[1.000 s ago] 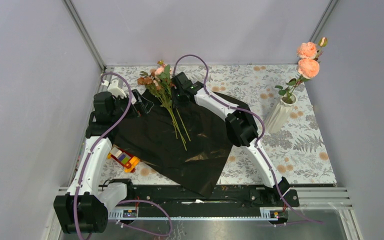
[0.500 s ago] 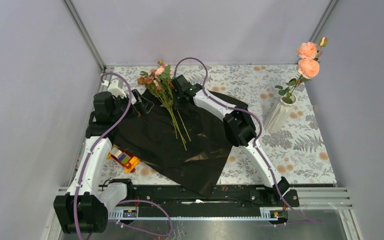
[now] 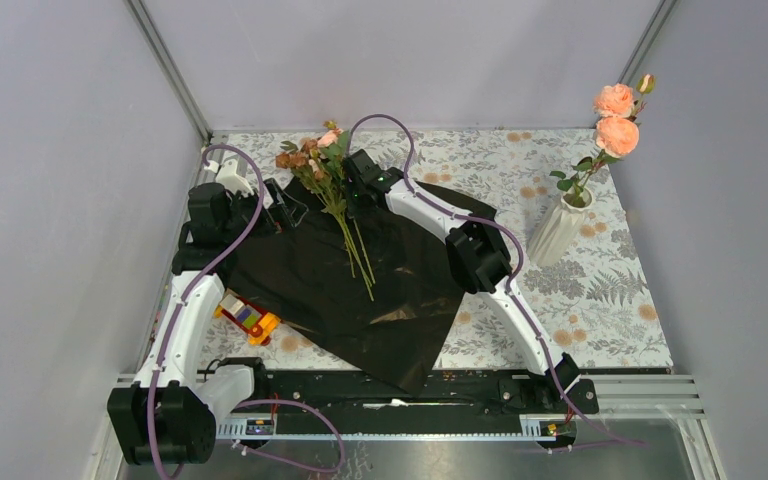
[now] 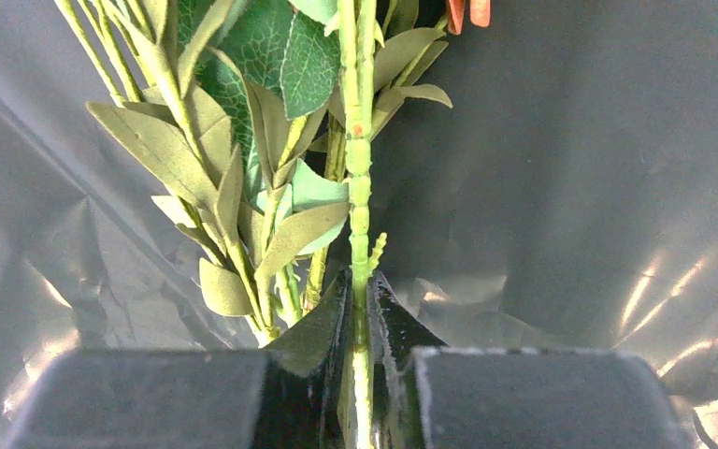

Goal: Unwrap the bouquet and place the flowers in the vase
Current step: Pick up the fake flower from the wrapping paper.

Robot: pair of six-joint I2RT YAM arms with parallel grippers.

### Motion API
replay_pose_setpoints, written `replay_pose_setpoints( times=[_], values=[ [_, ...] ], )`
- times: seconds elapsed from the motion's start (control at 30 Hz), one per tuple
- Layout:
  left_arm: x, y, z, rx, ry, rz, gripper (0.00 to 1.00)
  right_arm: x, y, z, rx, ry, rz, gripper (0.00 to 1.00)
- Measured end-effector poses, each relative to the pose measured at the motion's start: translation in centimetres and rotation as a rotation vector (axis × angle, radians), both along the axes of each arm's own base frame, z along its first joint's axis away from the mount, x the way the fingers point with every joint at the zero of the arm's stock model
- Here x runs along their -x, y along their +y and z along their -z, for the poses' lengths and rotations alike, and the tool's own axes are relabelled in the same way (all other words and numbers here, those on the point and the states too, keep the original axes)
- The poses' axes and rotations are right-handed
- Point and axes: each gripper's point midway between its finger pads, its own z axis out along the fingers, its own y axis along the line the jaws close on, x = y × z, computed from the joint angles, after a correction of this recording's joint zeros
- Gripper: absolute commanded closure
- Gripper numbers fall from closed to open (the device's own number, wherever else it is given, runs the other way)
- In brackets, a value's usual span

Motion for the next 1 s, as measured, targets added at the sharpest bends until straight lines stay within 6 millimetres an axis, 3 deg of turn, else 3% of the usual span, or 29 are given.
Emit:
replay_pose_setpoints(
  times=[0.53, 0.73, 1.0],
  values=[
    [-0.1, 0.4, 0.1, -0.01, 0.0, -0.018, 0.02, 0.1, -0.6, -0.7, 0.006, -0.063, -0.041, 1.0],
    [-0.2, 0.5, 0.2, -0.013, 0.002, -0.023, 0.03, 0.0, -1.6, -4.5, -0.028, -0.172, -0.031, 1.0],
    [-0.4, 0.1, -0.2, 0.011, -0.009, -0.007, 0.03, 0.6, -2.2, -12.2, -0.152, -0.33, -0.024, 1.0]
  ],
)
